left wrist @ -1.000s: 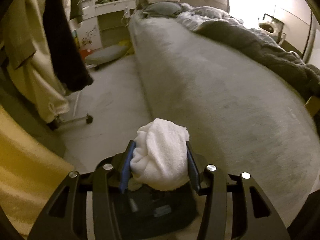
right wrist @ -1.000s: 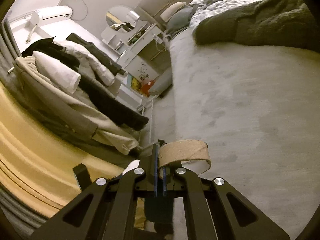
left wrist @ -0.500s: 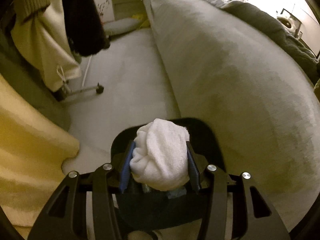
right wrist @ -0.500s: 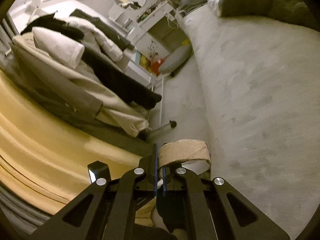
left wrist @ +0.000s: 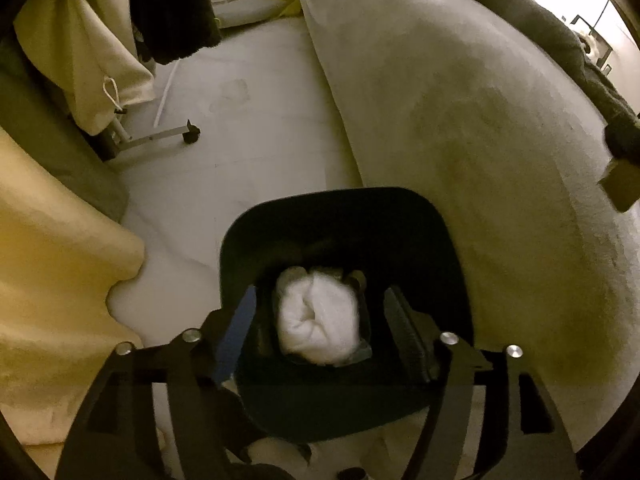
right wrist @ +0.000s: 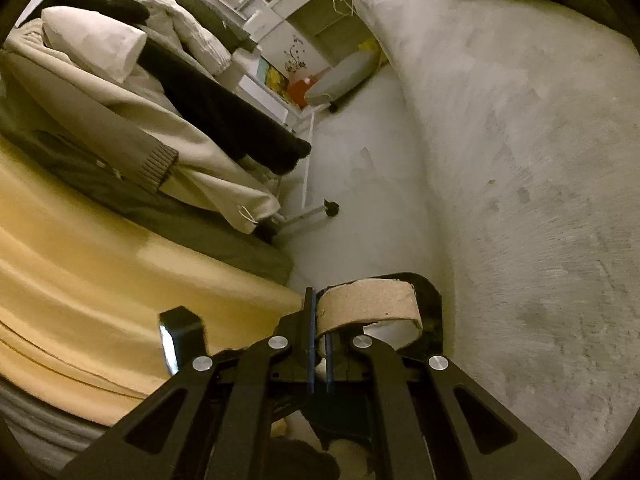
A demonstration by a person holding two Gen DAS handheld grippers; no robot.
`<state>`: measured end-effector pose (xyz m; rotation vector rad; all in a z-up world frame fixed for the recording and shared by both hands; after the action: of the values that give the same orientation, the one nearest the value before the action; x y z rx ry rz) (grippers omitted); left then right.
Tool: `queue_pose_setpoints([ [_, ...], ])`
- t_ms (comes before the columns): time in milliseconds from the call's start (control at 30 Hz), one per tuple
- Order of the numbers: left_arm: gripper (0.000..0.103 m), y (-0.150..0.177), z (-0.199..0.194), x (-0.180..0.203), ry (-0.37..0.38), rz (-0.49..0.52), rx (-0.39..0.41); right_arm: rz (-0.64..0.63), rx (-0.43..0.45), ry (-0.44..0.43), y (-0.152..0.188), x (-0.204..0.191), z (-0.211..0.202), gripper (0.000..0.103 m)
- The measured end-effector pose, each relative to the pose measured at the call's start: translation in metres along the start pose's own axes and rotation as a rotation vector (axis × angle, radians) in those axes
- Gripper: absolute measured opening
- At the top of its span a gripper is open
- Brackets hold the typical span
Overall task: Collect trash
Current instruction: 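Carry the towel ball with the left tool while the right tool carries the tape roll to the bin, then open the left tool to drop the towel ball while the right tool drops the tape roll into the bin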
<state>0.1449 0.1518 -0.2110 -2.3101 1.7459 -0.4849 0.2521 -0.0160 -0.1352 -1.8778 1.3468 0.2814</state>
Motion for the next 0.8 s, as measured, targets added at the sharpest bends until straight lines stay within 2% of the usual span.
queue_pose_setpoints([
  [233, 0.077, -0.001, -0.019, -0.018, 0.002, -0.030, 0.034, -0.032, -0.073, 0.035, 0.009, -0.008, 0.028, 0.004],
  [667, 0.077, -0.012, -0.065, -0.054, 0.007, -0.051, 0.142, -0.120, -0.203, 0.100, 0.030, -0.029, 0.089, 0.004],
  [800, 0.077, -0.016, -0.085, -0.057, 0.015, -0.047, 0.194, -0.161, -0.259, 0.152, 0.039, -0.032, 0.110, 0.004],
])
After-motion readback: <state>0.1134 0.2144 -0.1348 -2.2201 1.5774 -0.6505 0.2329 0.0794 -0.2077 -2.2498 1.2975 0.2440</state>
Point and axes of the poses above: each gripper's, at about its wrist camera, not at the fingertips, and z roughly the way its jaws point, x to its right, y to its underside, the point moved 3 cm from there along z, roughly the way its jaws point, and after that the axes turned 6 degrees about -z, right-handed, at the moved point
